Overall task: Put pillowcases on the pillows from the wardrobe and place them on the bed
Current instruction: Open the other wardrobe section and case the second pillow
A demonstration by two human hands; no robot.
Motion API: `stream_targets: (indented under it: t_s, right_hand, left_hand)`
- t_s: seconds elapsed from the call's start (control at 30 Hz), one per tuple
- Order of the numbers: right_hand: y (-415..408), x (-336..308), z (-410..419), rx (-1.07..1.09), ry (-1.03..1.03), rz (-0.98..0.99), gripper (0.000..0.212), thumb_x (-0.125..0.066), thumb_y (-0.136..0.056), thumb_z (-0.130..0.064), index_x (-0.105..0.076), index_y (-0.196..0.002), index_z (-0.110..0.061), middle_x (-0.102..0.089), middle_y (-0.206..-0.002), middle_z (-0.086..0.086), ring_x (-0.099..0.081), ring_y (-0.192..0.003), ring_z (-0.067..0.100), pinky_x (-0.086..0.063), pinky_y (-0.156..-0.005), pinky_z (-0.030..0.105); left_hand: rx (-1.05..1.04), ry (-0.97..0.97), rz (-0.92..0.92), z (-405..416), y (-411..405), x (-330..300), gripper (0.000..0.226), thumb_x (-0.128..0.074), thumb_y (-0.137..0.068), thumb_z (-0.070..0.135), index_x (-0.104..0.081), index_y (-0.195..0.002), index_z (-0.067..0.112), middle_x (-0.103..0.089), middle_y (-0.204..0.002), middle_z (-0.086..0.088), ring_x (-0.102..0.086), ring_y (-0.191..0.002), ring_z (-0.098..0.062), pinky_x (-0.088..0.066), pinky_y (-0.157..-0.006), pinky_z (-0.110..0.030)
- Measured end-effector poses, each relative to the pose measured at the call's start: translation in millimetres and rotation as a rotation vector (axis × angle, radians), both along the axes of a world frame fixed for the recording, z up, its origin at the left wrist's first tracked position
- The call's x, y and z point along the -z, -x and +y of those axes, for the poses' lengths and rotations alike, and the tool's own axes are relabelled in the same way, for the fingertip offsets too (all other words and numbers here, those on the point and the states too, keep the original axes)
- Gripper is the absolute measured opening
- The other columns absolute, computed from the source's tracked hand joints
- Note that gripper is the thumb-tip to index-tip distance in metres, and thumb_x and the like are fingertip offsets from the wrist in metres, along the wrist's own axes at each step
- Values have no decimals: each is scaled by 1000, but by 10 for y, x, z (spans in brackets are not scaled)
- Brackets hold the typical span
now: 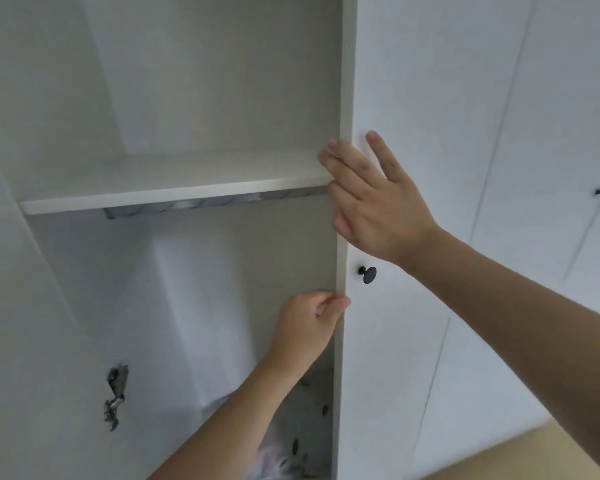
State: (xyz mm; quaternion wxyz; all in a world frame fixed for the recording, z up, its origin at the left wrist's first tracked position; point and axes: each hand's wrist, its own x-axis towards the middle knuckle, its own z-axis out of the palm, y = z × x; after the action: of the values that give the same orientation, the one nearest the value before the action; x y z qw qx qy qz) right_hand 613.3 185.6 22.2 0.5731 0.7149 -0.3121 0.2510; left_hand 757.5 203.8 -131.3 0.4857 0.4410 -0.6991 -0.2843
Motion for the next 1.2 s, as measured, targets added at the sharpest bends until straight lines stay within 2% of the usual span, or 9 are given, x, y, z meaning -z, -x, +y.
stream_targets:
  t_s: [0.17,0.33,0.47,0.53,0.63,0.73,0.9,1.0,1.2]
  right_hand:
    - [557,13,584,-5,35,7,19,-41,-82,-10,-60,-83,-4,-59,-129,14,-36,-139,30,-20,-115,56]
    - [1211,-2,1159,89,-10,42,23,-42,-90,-23,-58,-93,-7,-51,-139,15,-30,-141,31,-21,-114,56]
    - [1690,42,1575,237,-61,-38,34,-40,-95,-34,-56,-106,-6,-34,-151,14,-22,-144,30,-17,-116,54]
    - [1928,42,1742,331,-62,-51,41,-39,-95,-35,-53,-121,-7,-29,-153,13,-20,-145,29,-16,-117,54]
    - [2263,9,1921,469,-42,-49,55,-37,-95,-37,-39,-143,-8,-24,-156,12,-17,-146,27,-13,-118,51]
    - [2569,56,2045,588,-29,-94,61,-35,-95,-33,-24,-150,-9,-18,-158,12,-12,-147,26,-11,-119,49]
    - [3032,88,2164,774,-83,-136,63,-34,-97,-27,-10,-153,-9,-9,-160,11,-5,-148,27,-10,-120,48]
    - [3227,80,2192,861,-113,-153,63,-33,-97,-20,-7,-153,-9,-7,-160,10,-5,-148,26,-9,-120,47]
    - [3375,66,2239,973,-189,-184,59,-30,-101,-26,-8,-152,-7,-6,-160,10,-4,-148,25,-5,-120,45]
  left_hand:
    - [139,89,-102,444,395,-59,44,-62,-81,53,-69,-70,11,-64,-59,-8,-61,-59,-26,-50,-59,-40]
    - [321,112,-106,679,961,-84,46,-70,-75,59,-60,-59,17,-63,-54,4,-53,-48,-12,-42,-53,-29]
    - [362,227,-179,796,1506,-67,51,-68,-70,69,-57,-89,24,-61,-83,12,-58,-76,-6,-49,-67,-29]
    - [350,245,-194,816,1787,-94,77,-68,-65,74,-48,-118,21,-54,-117,11,-53,-108,-9,-49,-86,-31]
    - [361,277,-248,822,2214,-152,118,-63,-58,82,-21,-147,18,-17,-157,0,-20,-144,-17,-32,-107,-38]
    - [362,274,-310,848,2641,-185,135,-55,-53,90,0,-153,19,11,-161,0,0,-149,-25,-27,-112,-57]
    - [272,288,-356,942,3331,-215,140,-57,-54,88,15,-152,18,29,-157,-5,20,-146,-32,-11,-108,-70]
    - [220,263,-369,948,3690,-263,141,-58,-51,84,17,-151,19,31,-156,-7,26,-144,-32,-4,-107,-72]
    - [218,187,-333,918,4028,-221,143,-61,-52,80,22,-150,17,25,-159,-9,17,-146,-34,-8,-109,-72]
